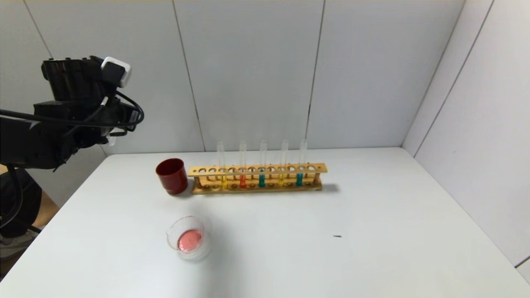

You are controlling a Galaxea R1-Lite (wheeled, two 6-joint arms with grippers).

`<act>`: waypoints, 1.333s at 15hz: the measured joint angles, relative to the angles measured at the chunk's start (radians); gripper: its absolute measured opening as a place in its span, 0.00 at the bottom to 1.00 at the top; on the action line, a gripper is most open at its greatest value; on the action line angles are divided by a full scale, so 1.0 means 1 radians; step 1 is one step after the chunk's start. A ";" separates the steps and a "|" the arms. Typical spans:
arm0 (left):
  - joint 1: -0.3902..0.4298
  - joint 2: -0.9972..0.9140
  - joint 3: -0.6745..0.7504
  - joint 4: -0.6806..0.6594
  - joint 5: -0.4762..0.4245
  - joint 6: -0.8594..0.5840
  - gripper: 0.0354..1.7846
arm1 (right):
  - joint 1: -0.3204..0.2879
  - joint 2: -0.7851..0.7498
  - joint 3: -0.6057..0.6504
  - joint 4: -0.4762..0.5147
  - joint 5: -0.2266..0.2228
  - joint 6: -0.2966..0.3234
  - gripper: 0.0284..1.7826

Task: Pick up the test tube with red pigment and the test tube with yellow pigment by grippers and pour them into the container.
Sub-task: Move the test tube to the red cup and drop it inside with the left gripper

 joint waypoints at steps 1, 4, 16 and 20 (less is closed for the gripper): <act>0.000 0.006 -0.015 0.070 -0.040 -0.065 0.16 | 0.000 0.000 0.000 0.000 0.000 0.000 0.98; -0.001 0.030 -0.060 0.229 -0.217 -0.227 0.16 | 0.000 0.000 0.000 0.000 0.000 0.000 0.98; -0.049 0.196 -0.194 0.231 -0.276 -0.285 0.16 | 0.000 0.000 0.000 0.000 0.000 0.000 0.98; -0.052 0.258 -0.213 0.228 -0.276 -0.294 0.16 | 0.000 0.000 0.000 0.000 0.000 0.000 0.98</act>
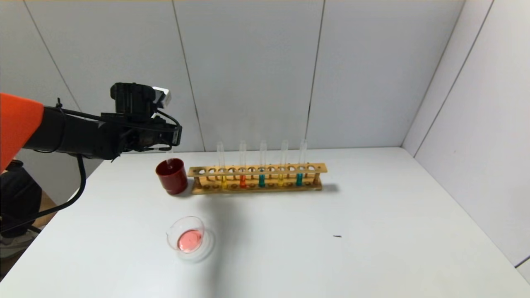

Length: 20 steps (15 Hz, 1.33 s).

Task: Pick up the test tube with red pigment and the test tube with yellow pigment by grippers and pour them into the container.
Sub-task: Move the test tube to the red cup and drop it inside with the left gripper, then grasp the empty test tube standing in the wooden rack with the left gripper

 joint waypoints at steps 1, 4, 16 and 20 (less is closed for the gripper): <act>0.001 0.018 -0.001 0.000 0.000 -0.001 0.16 | 0.000 0.000 0.000 0.000 0.000 0.000 0.98; 0.007 0.065 -0.001 -0.016 0.000 -0.003 0.16 | 0.000 0.000 0.000 0.000 0.000 0.000 0.98; 0.018 0.140 0.003 -0.044 0.004 -0.001 0.41 | 0.000 0.000 0.000 0.000 0.000 0.000 0.98; 0.018 0.131 0.010 -0.043 0.007 0.000 0.78 | 0.000 0.000 0.000 0.000 0.000 0.000 0.98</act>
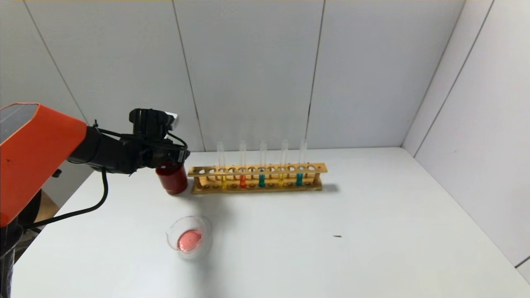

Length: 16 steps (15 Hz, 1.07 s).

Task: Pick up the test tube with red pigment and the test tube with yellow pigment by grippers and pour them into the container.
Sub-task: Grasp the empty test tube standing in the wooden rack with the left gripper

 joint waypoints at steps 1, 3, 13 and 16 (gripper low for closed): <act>0.000 -0.012 0.002 0.000 0.001 0.000 0.85 | 0.000 0.000 0.000 0.000 0.000 0.000 0.98; -0.002 -0.051 0.009 0.000 0.002 0.003 0.94 | 0.000 0.000 0.000 0.000 0.000 0.000 0.98; -0.125 -0.337 0.151 0.009 0.005 -0.025 0.98 | 0.000 0.000 0.000 0.000 0.000 0.000 0.98; -0.201 -0.355 0.197 0.008 0.002 -0.071 0.98 | 0.000 0.000 0.000 0.000 0.000 0.000 0.98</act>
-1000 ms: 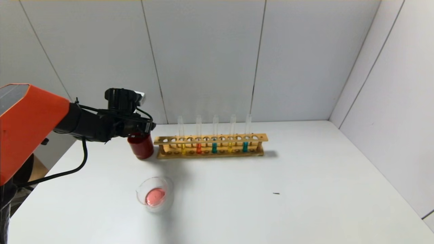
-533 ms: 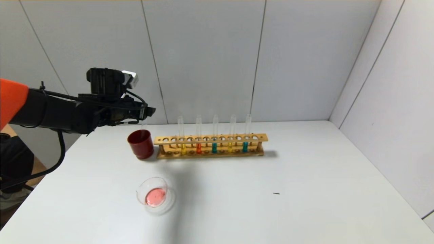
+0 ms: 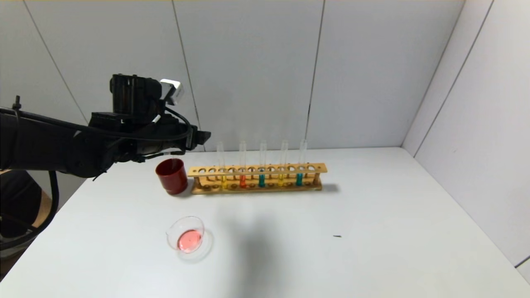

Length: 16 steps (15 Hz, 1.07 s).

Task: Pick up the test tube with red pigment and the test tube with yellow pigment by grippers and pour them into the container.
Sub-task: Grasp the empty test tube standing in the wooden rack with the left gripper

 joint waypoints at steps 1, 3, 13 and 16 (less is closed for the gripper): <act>-0.014 0.003 0.006 -0.004 0.000 -0.010 0.98 | 0.000 0.000 0.000 0.000 0.000 0.000 0.98; -0.048 0.021 0.011 -0.005 -0.001 -0.051 0.98 | 0.000 0.000 0.000 0.000 0.000 0.000 0.98; -0.075 0.283 -0.147 -0.048 0.008 -0.067 0.98 | 0.000 0.000 0.000 0.000 0.000 0.000 0.98; -0.069 0.344 -0.200 -0.046 0.014 -0.064 0.95 | 0.000 0.000 0.000 0.000 0.000 0.000 0.98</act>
